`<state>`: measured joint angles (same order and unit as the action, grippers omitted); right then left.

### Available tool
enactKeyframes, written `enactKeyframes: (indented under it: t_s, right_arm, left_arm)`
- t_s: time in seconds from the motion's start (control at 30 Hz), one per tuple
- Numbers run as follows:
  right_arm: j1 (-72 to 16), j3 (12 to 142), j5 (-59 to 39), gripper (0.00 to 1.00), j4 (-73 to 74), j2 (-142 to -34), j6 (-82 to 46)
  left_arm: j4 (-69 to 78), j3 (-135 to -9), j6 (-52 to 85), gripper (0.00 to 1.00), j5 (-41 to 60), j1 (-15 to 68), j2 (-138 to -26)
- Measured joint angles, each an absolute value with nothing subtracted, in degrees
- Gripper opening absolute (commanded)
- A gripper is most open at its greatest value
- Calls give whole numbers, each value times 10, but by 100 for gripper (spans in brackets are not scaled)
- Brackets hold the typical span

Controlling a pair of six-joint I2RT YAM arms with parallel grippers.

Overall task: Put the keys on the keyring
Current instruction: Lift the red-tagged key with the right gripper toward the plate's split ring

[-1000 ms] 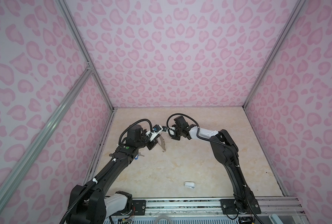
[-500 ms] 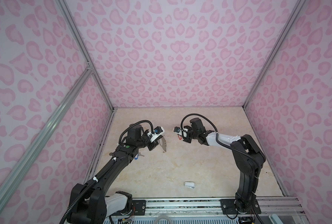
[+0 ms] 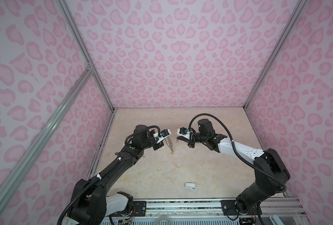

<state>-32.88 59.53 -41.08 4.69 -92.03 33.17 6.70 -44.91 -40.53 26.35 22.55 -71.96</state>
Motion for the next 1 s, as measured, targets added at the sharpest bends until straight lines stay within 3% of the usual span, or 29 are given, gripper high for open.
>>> enactKeyframes:
  t_s: [0.57,1.0]
  right_arm:
    - [-333,544,-438,0,183,-897,161]
    - [-333,542,-450,0,228,-897,120]
  left_arm:
    - [138,-444,-405,3,229,264,-736]
    - [137,-444,-420,3,196,288,-736]
